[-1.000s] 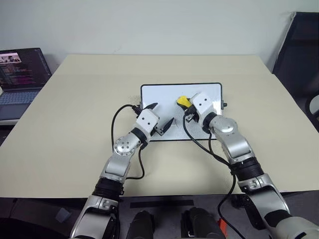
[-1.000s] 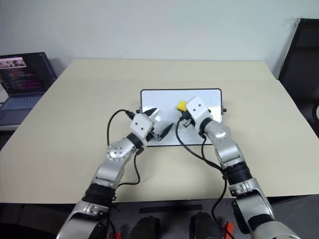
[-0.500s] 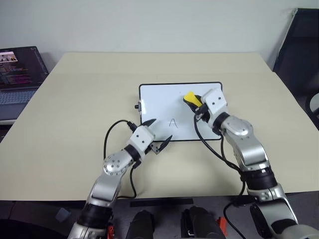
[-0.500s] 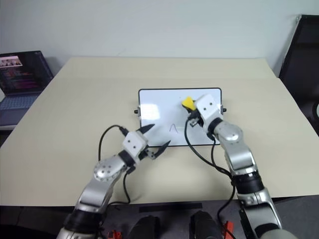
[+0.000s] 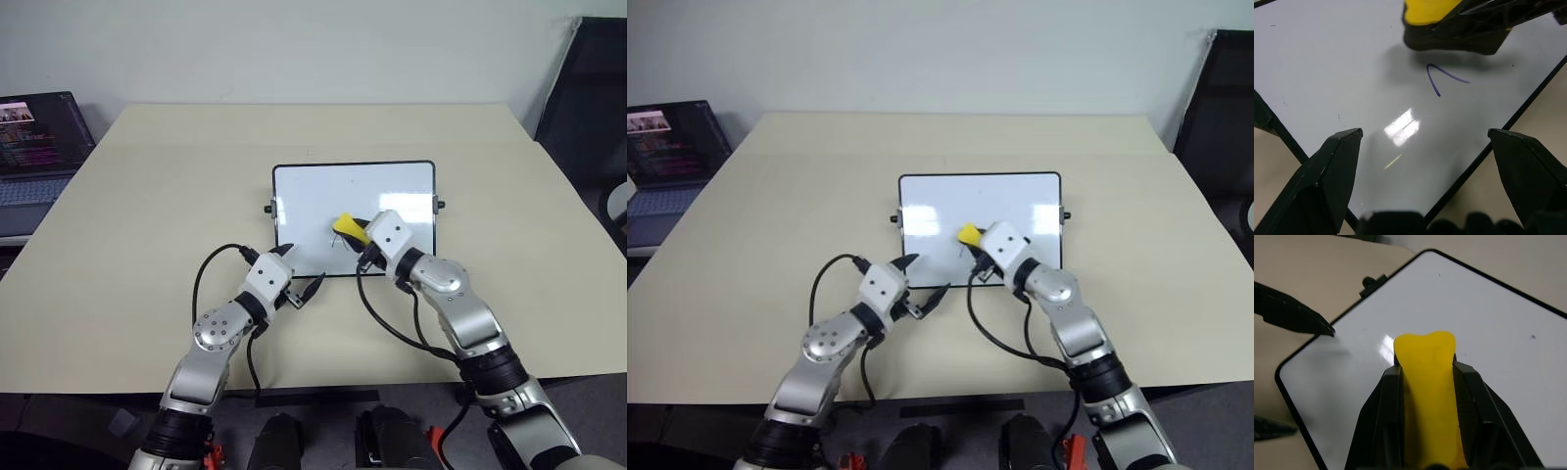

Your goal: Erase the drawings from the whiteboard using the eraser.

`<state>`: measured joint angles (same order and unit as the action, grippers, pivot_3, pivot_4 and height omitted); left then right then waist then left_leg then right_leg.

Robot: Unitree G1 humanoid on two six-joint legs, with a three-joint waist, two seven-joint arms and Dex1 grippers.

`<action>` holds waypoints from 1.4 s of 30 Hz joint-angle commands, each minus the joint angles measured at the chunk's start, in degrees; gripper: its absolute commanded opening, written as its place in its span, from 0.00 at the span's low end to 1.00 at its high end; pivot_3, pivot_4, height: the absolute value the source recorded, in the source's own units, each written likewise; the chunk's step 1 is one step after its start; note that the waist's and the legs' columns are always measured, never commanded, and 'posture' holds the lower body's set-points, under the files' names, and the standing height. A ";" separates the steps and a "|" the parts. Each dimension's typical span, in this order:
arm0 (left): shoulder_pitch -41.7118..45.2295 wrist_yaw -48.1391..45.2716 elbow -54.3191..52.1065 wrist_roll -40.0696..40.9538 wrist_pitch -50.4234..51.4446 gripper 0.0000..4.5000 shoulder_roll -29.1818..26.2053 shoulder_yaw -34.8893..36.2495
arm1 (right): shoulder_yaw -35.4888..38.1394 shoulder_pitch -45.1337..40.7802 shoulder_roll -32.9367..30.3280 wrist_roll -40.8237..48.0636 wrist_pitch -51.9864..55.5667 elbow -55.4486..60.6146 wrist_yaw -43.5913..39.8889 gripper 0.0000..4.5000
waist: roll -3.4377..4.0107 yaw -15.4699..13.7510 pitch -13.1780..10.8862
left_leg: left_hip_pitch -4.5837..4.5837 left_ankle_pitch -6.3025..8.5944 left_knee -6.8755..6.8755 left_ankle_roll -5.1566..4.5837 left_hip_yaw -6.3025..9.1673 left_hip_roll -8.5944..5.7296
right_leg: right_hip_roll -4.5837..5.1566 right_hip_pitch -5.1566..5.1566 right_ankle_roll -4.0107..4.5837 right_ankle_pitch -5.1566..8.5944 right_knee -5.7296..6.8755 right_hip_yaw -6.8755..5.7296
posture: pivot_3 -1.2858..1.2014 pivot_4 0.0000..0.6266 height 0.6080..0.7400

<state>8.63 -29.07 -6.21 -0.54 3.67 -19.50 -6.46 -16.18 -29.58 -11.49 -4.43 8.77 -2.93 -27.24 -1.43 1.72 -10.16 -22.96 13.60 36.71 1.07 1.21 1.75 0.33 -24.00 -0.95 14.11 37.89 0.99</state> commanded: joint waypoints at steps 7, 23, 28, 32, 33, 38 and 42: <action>1.30 -0.86 0.97 0.53 -2.24 1.00 -1.25 0.70 | -2.04 -5.82 1.73 -4.55 -3.15 -9.05 1.58 0.23 | 0.00 -0.06 0.00 | 0.02 0.00 0.04 0.00 0.03 0.00 | 0.03 0.00 0.01 -0.01 0.07 -0.03 | 0.52 0.24 1.00; 3.03 -0.99 1.85 0.80 -3.37 1.00 -1.16 0.70 | 0.90 2.60 -7.79 -5.65 3.92 -3.01 -1.10 0.23 | -0.01 -0.67 0.02 | 0.30 0.00 0.23 0.00 0.14 -0.07 | 0.13 0.47 0.00 0.00 0.05 -0.12 | 0.52 0.24 1.00; 3.72 -1.16 2.49 0.89 -3.75 1.00 -1.07 0.48 | 2.39 4.93 -10.18 -4.72 5.60 -0.08 -2.21 0.23 | -0.03 -0.86 0.03 | 0.47 -0.01 0.25 0.00 0.13 -0.09 | 0.15 0.63 0.00 0.00 0.05 -0.13 | 0.52 0.24 1.00; 3.83 -1.22 2.83 0.86 -4.21 1.00 -0.94 0.24 | 2.56 4.88 -10.13 -4.19 5.97 1.05 -2.25 0.23 | -0.03 -0.86 0.03 | 0.53 0.00 0.24 0.00 0.12 -0.08 | 0.14 0.67 0.00 0.00 0.04 -0.11 | 0.52 0.24 1.00; 3.83 -1.29 2.80 0.87 -4.26 1.00 -0.86 0.14 | 2.82 4.46 -9.21 -3.23 5.33 1.51 -2.05 0.23 | -0.03 -0.87 0.03 | 0.52 0.00 0.24 0.00 0.12 -0.08 | 0.14 0.67 0.00 0.00 0.04 -0.12 | 0.52 0.24 1.00; 3.94 -1.56 2.93 0.90 -4.44 1.00 -0.43 -0.24 | 2.53 1.09 -3.23 0.29 -0.59 1.71 -1.56 0.23 | -0.04 -0.46 -0.02 | 0.48 0.00 0.21 0.00 0.11 -0.06 | 0.11 0.62 -0.02 -0.01 0.03 -0.11 | 0.52 0.24 1.00; 4.07 -1.75 2.95 0.85 -4.59 1.00 -0.41 -0.41 | 0.67 -0.11 -1.03 -0.50 -3.52 0.28 -2.45 0.23 | -0.03 -0.06 -0.02 | 0.35 0.00 0.12 0.00 0.11 -0.02 | 0.05 0.45 -0.01 0.00 0.02 -0.10 | 0.52 0.24 1.00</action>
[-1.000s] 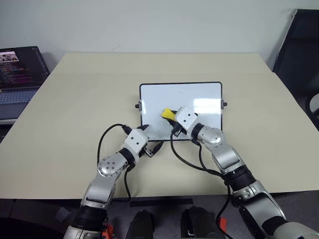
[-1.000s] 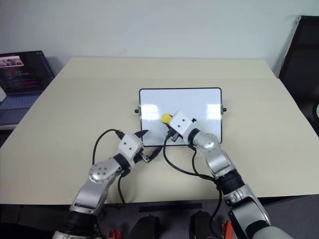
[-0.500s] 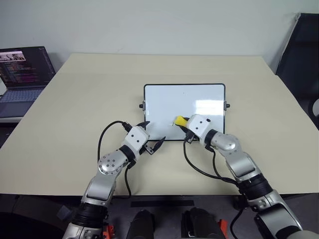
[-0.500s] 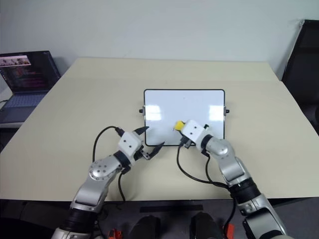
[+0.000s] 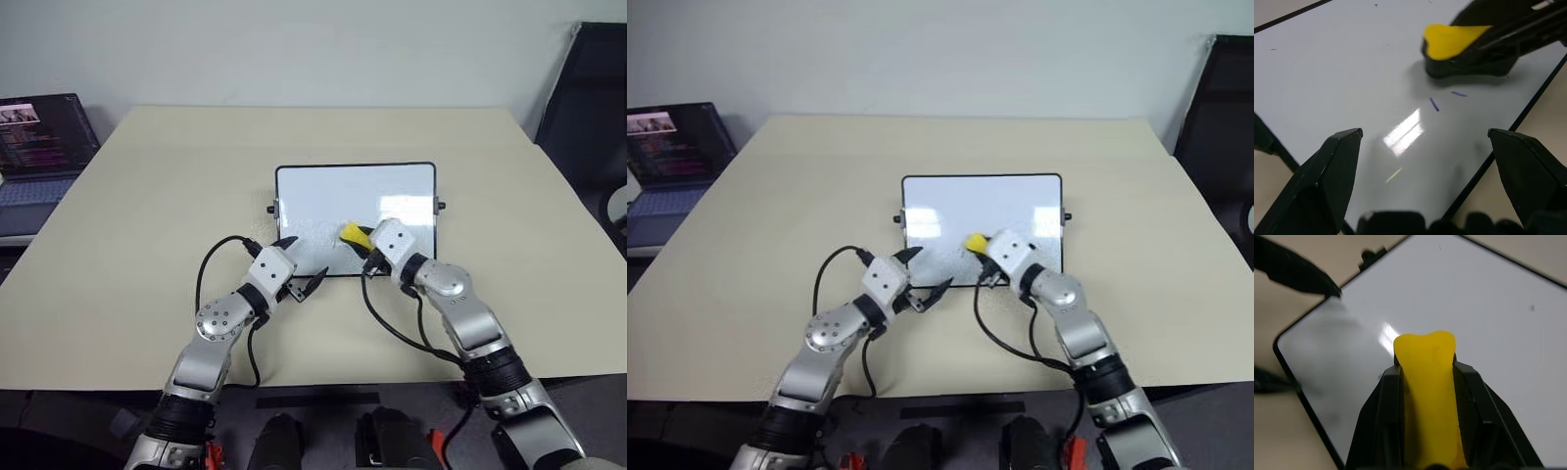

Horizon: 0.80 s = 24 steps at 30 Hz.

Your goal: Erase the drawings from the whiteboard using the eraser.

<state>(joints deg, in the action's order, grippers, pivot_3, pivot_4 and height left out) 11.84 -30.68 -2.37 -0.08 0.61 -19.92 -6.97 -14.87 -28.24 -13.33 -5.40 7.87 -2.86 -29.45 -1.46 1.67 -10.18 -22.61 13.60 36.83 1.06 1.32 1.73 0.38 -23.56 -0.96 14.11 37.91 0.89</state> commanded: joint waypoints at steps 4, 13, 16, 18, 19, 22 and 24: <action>1.42 -0.64 -0.18 0.46 -1.99 1.00 -0.59 0.40 | -2.53 -2.29 2.23 -1.02 -3.07 -2.14 -0.40 0.23 | 0.00 -0.04 0.00 | -0.09 0.00 -0.04 0.00 0.04 0.01 | 0.00 -0.04 0.01 0.01 -0.06 0.00 | 0.52 0.24 1.00; 1.54 -0.04 0.04 0.42 -2.37 1.00 -0.73 0.88 | -4.60 -3.27 -1.94 -6.63 1.72 -5.99 -0.79 0.23 | 0.00 -0.09 0.00 | -0.08 0.00 0.00 0.00 0.02 -0.01 | 0.03 -0.04 0.01 0.01 -0.04 -0.02 | 0.52 0.24 1.00; 0.95 0.06 -0.82 0.45 -1.99 1.00 -0.28 0.44 | -4.65 -3.74 -3.31 -7.74 2.50 -6.66 -0.74 0.23 | 0.00 -0.22 0.00 | -0.07 0.00 0.04 0.00 0.05 -0.02 | 0.03 -0.02 0.01 0.01 0.01 -0.03 | 0.52 0.24 1.00; 0.74 0.13 -1.13 0.41 -1.81 1.00 -0.12 0.33 | -4.29 -3.51 -4.50 -7.97 2.89 -6.37 -0.92 0.23 | 0.00 -0.35 0.00 | -0.05 0.00 0.08 0.00 0.06 -0.03 | 0.04 0.02 0.01 0.00 0.02 -0.04 | 0.52 0.24 1.00; 0.72 0.19 -1.19 0.39 -1.74 1.00 -0.05 0.34 | -3.91 -3.15 -5.10 -7.85 3.02 -5.94 -1.18 0.23 | 0.00 -0.48 0.00 | -0.04 0.00 0.09 0.00 0.06 -0.03 | 0.04 0.04 0.00 0.00 0.02 -0.04 | 0.52 0.24 1.00; 0.67 0.30 -1.23 0.31 -1.64 1.00 0.00 0.33 | -2.38 -0.98 -7.29 -6.54 3.71 -3.81 -2.41 0.23 | -0.01 -0.94 0.01 | -0.04 0.00 0.13 0.00 0.06 -0.07 | 0.09 0.06 -0.01 -0.01 0.01 -0.05 | 0.52 0.24 1.00; 0.63 0.30 -1.15 0.31 -1.69 1.00 -0.09 0.41 | -1.14 1.26 -9.71 -6.08 3.95 -2.89 -3.22 0.23 | -0.01 -1.42 0.01 | -0.03 0.00 0.13 0.00 0.05 -0.08 | 0.10 0.08 -0.01 -0.01 -0.01 -0.05 | 0.52 0.24 1.00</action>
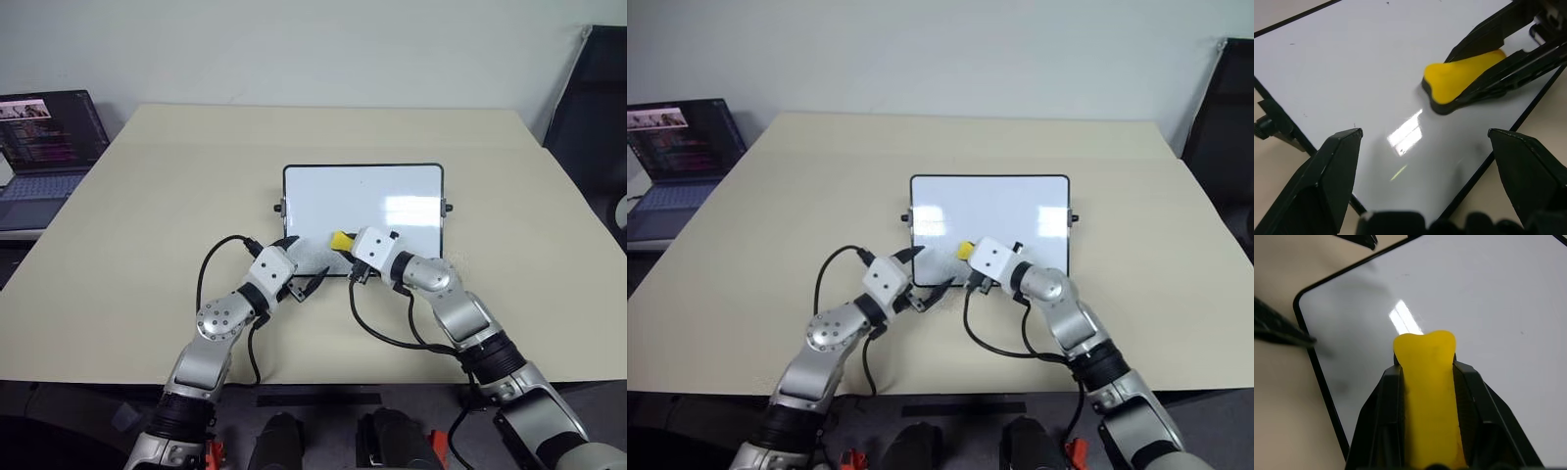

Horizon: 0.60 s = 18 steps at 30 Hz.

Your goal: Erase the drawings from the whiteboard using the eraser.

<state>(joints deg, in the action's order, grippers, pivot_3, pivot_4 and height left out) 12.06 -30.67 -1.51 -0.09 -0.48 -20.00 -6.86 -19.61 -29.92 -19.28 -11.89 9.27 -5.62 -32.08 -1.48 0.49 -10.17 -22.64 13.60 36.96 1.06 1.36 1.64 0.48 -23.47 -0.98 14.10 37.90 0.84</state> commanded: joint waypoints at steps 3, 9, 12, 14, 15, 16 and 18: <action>0.48 0.34 -2.09 0.36 -0.46 1.00 -0.17 0.53 | 5.17 5.15 -6.62 0.92 2.46 0.34 -1.00 0.23 | -0.01 -0.44 0.01 | 0.00 0.00 0.00 0.00 -0.01 -0.01 | 0.02 0.03 0.00 0.00 -0.04 -0.01 | 0.52 0.24 1.00; 0.31 0.36 -1.97 0.40 -0.49 1.00 -0.47 0.90 | 7.21 7.99 -9.85 2.03 2.23 2.14 -1.23 0.23 | -0.04 -0.42 0.02 | 0.27 0.00 0.01 0.00 -0.03 0.00 | 0.03 0.26 0.32 0.19 -0.05 0.02 | 0.52 0.24 1.00; 0.72 0.34 -1.80 0.33 -0.40 1.00 -0.36 0.83 | 8.19 9.07 -8.51 4.10 3.35 4.70 -0.64 0.23 | -0.05 -0.45 0.02 | 0.31 -0.01 0.01 0.00 -0.06 0.00 | 0.02 0.27 0.32 0.19 -0.05 0.05 | 0.52 0.24 1.00; 0.88 0.28 -1.79 0.36 -0.35 1.00 -0.37 0.83 | 9.79 10.10 -7.10 6.74 2.77 7.26 -0.19 0.23 | -0.05 -0.48 0.02 | 0.29 -0.01 0.01 0.00 -0.04 0.00 | 0.02 0.27 0.31 0.19 -0.04 0.04 | 0.52 0.24 1.00; 0.87 0.25 -1.80 0.41 -0.35 1.00 -0.36 0.84 | 10.63 10.48 -6.52 7.75 2.44 8.58 -0.01 0.23 | -0.05 -0.46 0.02 | 0.27 -0.01 0.00 0.00 -0.05 0.00 | 0.02 0.26 0.31 0.19 -0.06 0.04 | 0.52 0.24 1.00; 0.85 0.18 -1.81 0.48 -0.37 1.00 -0.35 0.83 | 11.53 10.80 -5.99 8.62 2.56 9.91 0.41 0.23 | -0.05 -0.43 0.01 | 0.23 -0.01 -0.01 0.00 -0.07 0.00 | 0.02 0.22 0.29 0.18 -0.08 0.05 | 0.52 0.24 1.00; 0.82 0.01 -1.99 0.71 -0.22 1.00 -0.15 0.66 | 13.55 11.32 -4.45 10.99 4.72 12.11 1.43 0.23 | -0.05 -0.36 0.00 | 0.11 0.00 -0.07 0.00 -0.06 0.01 | 0.01 0.14 -0.02 0.00 -0.16 0.04 | 0.52 0.24 1.00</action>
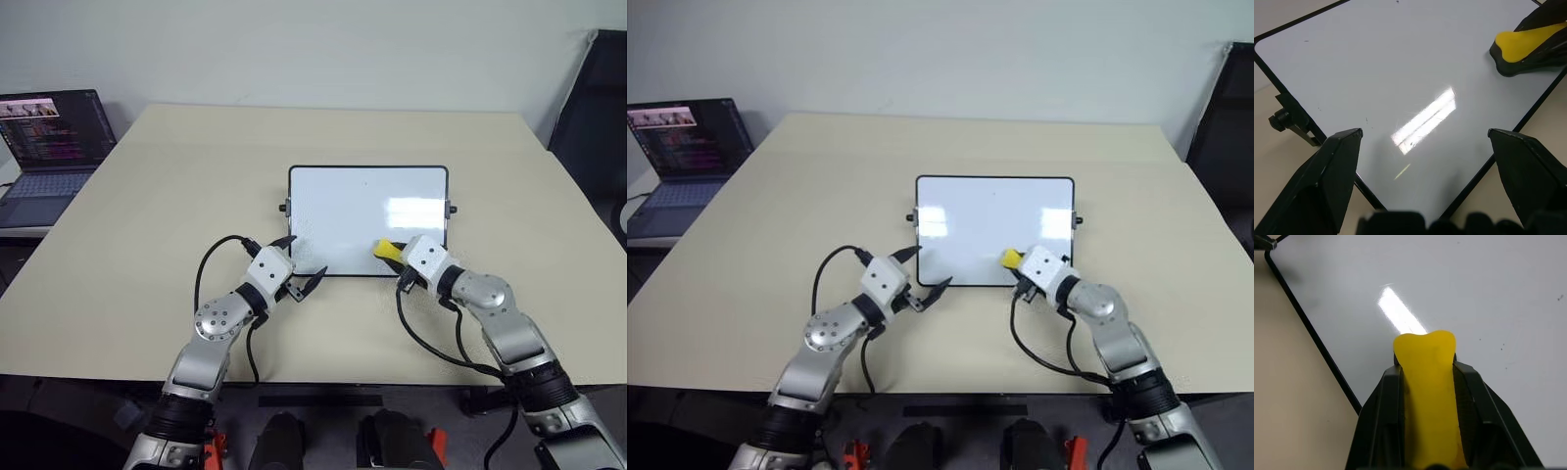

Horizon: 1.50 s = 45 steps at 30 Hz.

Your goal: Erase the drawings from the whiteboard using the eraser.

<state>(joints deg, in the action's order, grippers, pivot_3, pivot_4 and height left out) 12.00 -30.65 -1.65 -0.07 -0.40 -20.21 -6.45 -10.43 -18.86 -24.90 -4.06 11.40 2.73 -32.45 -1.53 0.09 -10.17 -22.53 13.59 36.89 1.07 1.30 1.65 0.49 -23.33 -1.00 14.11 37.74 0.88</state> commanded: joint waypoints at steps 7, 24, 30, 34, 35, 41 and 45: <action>3.22 -3.14 -3.61 3.60 1.75 1.00 2.39 -2.08 | 14.17 0.70 3.21 9.92 16.29 13.48 6.70 0.23 | 0.02 -0.08 -0.05 | -0.34 0.00 -0.01 0.00 0.09 0.02 | -0.02 -0.27 -0.02 -0.01 -0.02 -0.02 | 0.52 0.24 1.00; 14.48 -34.62 6.87 16.86 9.59 1.00 -0.72 -8.80 | 34.68 3.21 1.98 14.39 46.37 16.56 19.22 0.23 | 0.05 1.37 -0.06 | -0.30 0.01 -0.06 -0.01 0.06 0.06 | -0.20 -0.29 0.04 0.03 0.00 -0.01 | 0.52 0.24 1.00; 16.22 -38.01 11.02 14.65 6.14 1.00 -0.86 -10.25 | 34.11 4.58 2.12 17.39 51.90 17.56 18.47 0.23 | 0.06 1.48 -0.07 | -0.32 0.01 -0.05 -0.02 0.04 0.05 | -0.20 -0.31 0.03 0.03 -0.01 0.01 | 0.52 0.24 1.00; 16.30 -39.09 11.96 13.92 5.43 1.00 -1.15 -10.45 | 34.07 5.00 2.13 18.12 52.07 17.01 18.93 0.23 | 0.07 1.48 -0.08 | -0.34 0.01 -0.06 -0.02 0.04 0.05 | -0.20 -0.32 0.03 0.03 -0.02 0.02 | 0.52 0.24 1.00; 16.28 -39.20 11.96 13.90 5.39 1.00 -1.19 -10.36 | 34.10 4.97 2.05 18.20 51.96 16.72 18.96 0.23 | 0.08 1.49 -0.08 | -0.34 0.01 -0.06 -0.02 0.03 0.05 | -0.20 -0.33 0.03 0.03 -0.01 0.02 | 0.52 0.24 1.00; 16.16 -39.52 11.93 13.51 5.28 1.00 -1.56 -10.07 | 33.63 4.96 1.09 18.54 51.20 15.49 18.95 0.23 | 0.07 1.49 -0.08 | -0.35 0.01 -0.06 -0.03 0.04 0.05 | -0.20 -0.33 0.03 0.03 -0.01 0.01 | 0.52 0.24 1.00; 16.42 -39.31 11.92 13.42 5.31 1.00 -1.49 -9.99 | 33.48 5.01 0.96 19.08 50.79 14.91 18.78 0.23 | 0.08 1.49 -0.08 | -0.35 0.01 -0.06 -0.02 0.04 0.05 | -0.20 -0.33 0.02 0.03 -0.01 0.02 | 0.52 0.24 1.00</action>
<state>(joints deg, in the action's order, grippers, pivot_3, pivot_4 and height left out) 27.76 -69.59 11.16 13.35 5.68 -21.44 -16.83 22.76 -13.59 -23.01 14.65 63.22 17.00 -13.62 -1.45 1.59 -10.25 -22.88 13.61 36.83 1.04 1.34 1.71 0.29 -23.66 -0.97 14.13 37.73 0.90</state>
